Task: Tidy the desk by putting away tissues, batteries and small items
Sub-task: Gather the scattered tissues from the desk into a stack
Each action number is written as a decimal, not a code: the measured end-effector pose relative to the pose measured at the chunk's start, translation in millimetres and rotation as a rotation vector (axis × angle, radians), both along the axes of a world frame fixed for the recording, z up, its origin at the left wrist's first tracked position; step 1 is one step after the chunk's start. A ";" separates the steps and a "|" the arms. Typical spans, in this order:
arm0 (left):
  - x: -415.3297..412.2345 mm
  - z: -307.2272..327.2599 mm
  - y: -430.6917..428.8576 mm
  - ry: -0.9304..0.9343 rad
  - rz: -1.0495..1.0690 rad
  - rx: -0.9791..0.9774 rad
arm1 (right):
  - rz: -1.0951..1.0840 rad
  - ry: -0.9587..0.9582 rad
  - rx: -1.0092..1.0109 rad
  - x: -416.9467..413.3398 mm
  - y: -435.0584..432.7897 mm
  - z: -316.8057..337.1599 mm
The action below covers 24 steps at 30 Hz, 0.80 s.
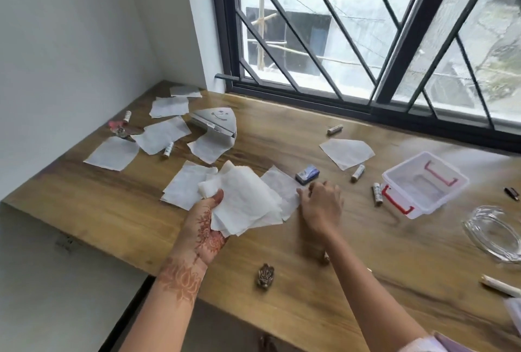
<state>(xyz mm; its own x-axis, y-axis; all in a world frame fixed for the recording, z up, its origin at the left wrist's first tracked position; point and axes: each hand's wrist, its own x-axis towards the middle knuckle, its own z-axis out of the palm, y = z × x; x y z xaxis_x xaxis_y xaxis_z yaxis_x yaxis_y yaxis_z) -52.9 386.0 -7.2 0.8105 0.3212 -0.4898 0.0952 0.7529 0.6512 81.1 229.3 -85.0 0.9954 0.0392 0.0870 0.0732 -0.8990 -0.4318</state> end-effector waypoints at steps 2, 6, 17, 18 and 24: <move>8.9 -2.4 4.3 0.022 0.015 -0.005 | -0.014 -0.012 -0.029 3.2 5.0 -3.6; 19.5 -6.2 12.8 0.043 0.006 -0.002 | 0.002 0.018 0.133 3.2 8.4 -1.1; 29.7 -11.6 17.9 0.098 -0.040 0.005 | -0.053 0.330 1.231 2.6 7.7 54.1; 29.9 -12.5 16.9 0.099 -0.046 0.002 | -0.033 0.337 1.245 4.0 8.1 60.0; 32.4 -9.5 12.9 0.085 -0.098 0.017 | 0.213 0.178 1.105 3.8 18.3 96.5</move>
<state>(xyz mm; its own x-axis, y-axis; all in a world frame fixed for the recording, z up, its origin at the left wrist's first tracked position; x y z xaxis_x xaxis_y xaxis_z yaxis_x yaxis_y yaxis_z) -20.5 398.9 -16.7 0.7939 0.2515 -0.5536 0.2232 0.7263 0.6501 84.9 247.6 11.5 0.9794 0.1988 0.0368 0.0369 0.0033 -0.9993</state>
